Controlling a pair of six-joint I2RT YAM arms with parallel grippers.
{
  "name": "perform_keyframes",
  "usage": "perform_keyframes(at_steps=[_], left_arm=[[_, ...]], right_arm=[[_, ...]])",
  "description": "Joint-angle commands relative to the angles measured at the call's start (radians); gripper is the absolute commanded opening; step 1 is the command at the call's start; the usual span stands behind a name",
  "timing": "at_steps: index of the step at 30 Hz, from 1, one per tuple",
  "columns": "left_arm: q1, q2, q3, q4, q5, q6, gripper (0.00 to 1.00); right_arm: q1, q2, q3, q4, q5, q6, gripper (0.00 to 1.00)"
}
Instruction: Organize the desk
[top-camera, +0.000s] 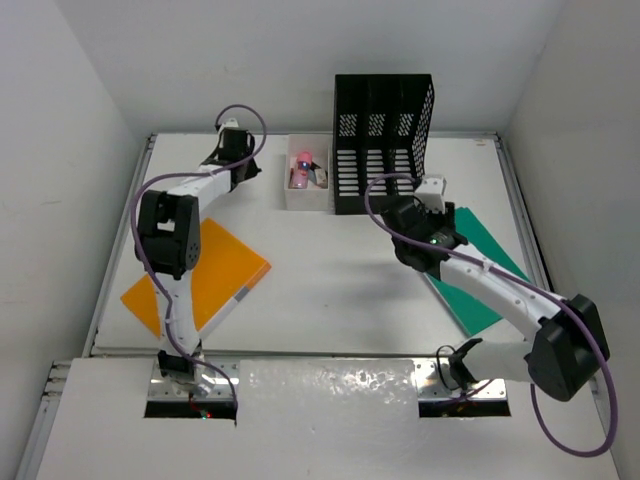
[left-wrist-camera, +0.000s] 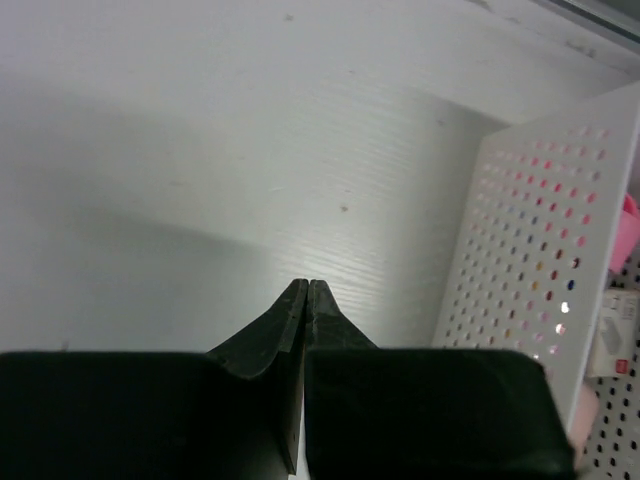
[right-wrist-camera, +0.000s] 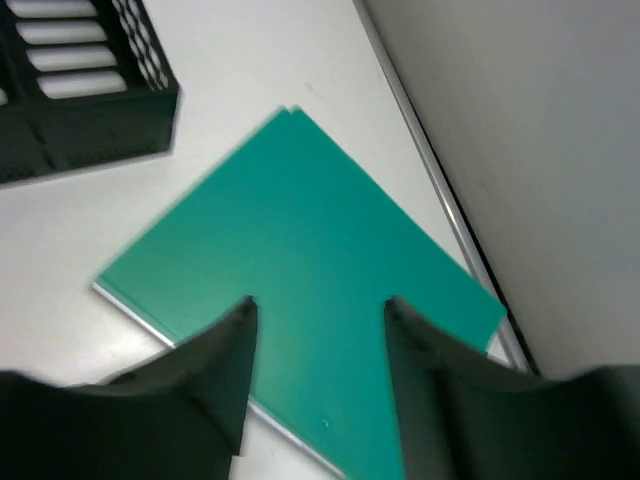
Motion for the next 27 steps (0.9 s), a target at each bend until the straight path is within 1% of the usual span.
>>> perform_keyframes(at_steps=[1, 2, 3, 4, 5, 7, 10, 12, 13, 14, 16, 18, 19, 20, 21, 23, 27], left_arm=[[0.014, 0.037, 0.041, 0.13, 0.215, -0.019, 0.0], [0.014, 0.046, 0.041, 0.151, 0.289, -0.031, 0.0], [0.014, 0.066, 0.041, 0.191, 0.321, -0.055, 0.0], [0.012, 0.078, 0.043, 0.202, 0.347, -0.068, 0.0], [0.012, 0.089, 0.047, 0.208, 0.381, -0.08, 0.0], [0.011, 0.123, 0.063, 0.207, 0.404, -0.108, 0.0], [0.011, 0.155, 0.061, 0.216, 0.441, -0.134, 0.0], [0.008, 0.172, 0.055, 0.233, 0.469, -0.157, 0.0], [0.003, 0.176, 0.052, 0.24, 0.476, -0.164, 0.0], [0.0, 0.181, 0.051, 0.257, 0.492, -0.172, 0.0], [-0.014, 0.198, 0.055, 0.271, 0.507, -0.194, 0.0], [-0.024, 0.207, 0.064, 0.287, 0.527, -0.213, 0.0], [-0.032, 0.21, 0.067, 0.297, 0.541, -0.22, 0.0], [-0.038, 0.215, 0.069, 0.3, 0.545, -0.23, 0.0], [-0.043, 0.216, 0.078, 0.302, 0.55, -0.235, 0.0], [-0.057, 0.219, 0.093, 0.305, 0.558, -0.247, 0.0], [-0.069, 0.216, 0.106, 0.308, 0.568, -0.257, 0.0]], right_arm=[[-0.004, -0.035, 0.008, -0.249, 0.022, 0.22, 0.55], [-0.006, -0.035, 0.002, -0.298, -0.027, 0.24, 0.59], [-0.004, -0.033, -0.015, -0.316, -0.05, 0.254, 0.68], [-0.004, -0.032, -0.023, -0.356, -0.072, 0.272, 0.71], [-0.004, -0.03, -0.032, -0.373, -0.087, 0.307, 0.73], [-0.004, -0.021, -0.057, -0.414, -0.117, 0.346, 0.74], [-0.004, 0.0, -0.078, -0.474, -0.082, 0.442, 0.76], [-0.006, 0.017, -0.07, -0.511, -0.025, 0.531, 0.76], [-0.007, 0.043, -0.064, -0.564, -0.002, 0.565, 0.75], [-0.009, 0.059, -0.055, -0.597, 0.015, 0.643, 0.75], [-0.013, 0.106, -0.026, -0.667, 0.05, 0.7, 0.74], [-0.017, 0.141, 0.003, -0.715, 0.073, 0.807, 0.72], [-0.026, 0.181, 0.012, -0.778, 0.092, 0.852, 0.71], [-0.033, 0.203, 0.029, -0.807, 0.098, 0.934, 0.69], [-0.039, 0.227, 0.037, -0.832, 0.106, 0.976, 0.67], [-0.081, 0.305, 0.052, -0.876, 0.118, 1.036, 0.64], [-0.165, 0.404, 0.084, -0.847, 0.109, 1.019, 0.61]])
